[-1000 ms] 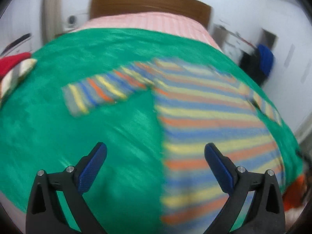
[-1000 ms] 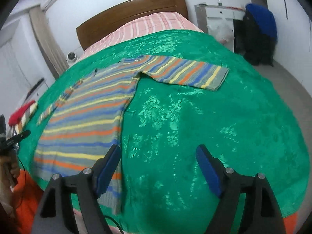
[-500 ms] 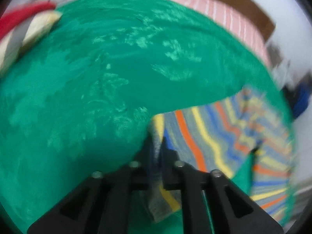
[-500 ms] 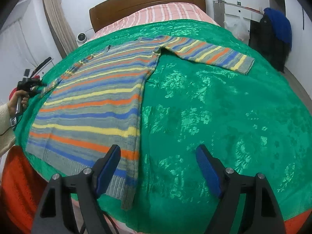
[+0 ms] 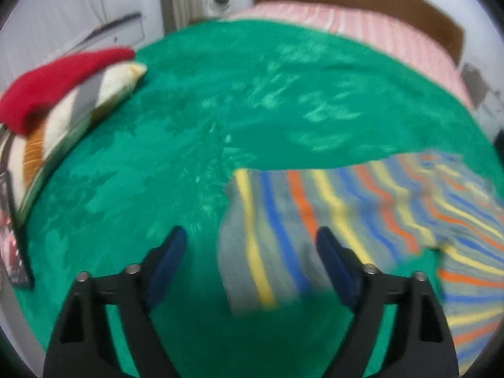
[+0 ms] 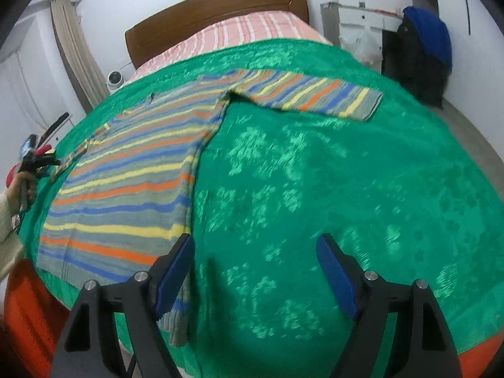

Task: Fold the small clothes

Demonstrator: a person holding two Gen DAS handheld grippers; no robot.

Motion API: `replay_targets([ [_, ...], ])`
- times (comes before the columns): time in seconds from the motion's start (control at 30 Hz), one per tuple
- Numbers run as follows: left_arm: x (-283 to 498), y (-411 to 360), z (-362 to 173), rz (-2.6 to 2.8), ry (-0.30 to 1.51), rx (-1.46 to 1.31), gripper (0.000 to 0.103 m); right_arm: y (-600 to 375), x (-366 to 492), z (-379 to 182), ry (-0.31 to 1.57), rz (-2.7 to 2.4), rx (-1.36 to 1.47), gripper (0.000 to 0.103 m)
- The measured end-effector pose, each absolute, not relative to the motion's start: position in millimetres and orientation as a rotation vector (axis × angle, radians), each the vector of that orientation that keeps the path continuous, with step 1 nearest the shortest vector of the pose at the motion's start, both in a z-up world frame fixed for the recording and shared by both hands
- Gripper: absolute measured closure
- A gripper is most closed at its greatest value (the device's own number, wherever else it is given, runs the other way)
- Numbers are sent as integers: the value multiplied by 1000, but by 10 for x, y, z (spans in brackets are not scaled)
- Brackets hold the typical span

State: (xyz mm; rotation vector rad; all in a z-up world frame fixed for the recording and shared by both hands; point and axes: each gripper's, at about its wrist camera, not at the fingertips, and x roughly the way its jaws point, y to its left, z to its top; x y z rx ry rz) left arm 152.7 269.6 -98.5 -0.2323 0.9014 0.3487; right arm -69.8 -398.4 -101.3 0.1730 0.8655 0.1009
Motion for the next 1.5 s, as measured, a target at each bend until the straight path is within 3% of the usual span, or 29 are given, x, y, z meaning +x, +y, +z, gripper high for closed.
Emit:
replay_targets([
  [0.07, 1239, 2455, -878, 286, 898, -255, 7, -4044, -674, -938, 841, 68, 158, 21],
  [0.17, 760, 1881, -825, 125, 897, -265, 5, -4176, -570, -845, 799, 0, 134, 4],
  [0.33, 367, 1236, -1017, 33, 836, -166, 2, -4348, -330, -875, 777, -61, 149, 3],
  [0.47, 399, 993, -1371, 5, 884, -95, 2, -4349, -170, -1246, 851, -78, 130, 3],
  [0.57, 306, 867, -1464, 30, 814, -43, 1, -4269, -226, -1341, 800, -87, 60, 0],
  [1.5, 220, 821, -1514, 55, 747, -25, 0, -4249, -263, -1415, 760, -90, 38, 0],
])
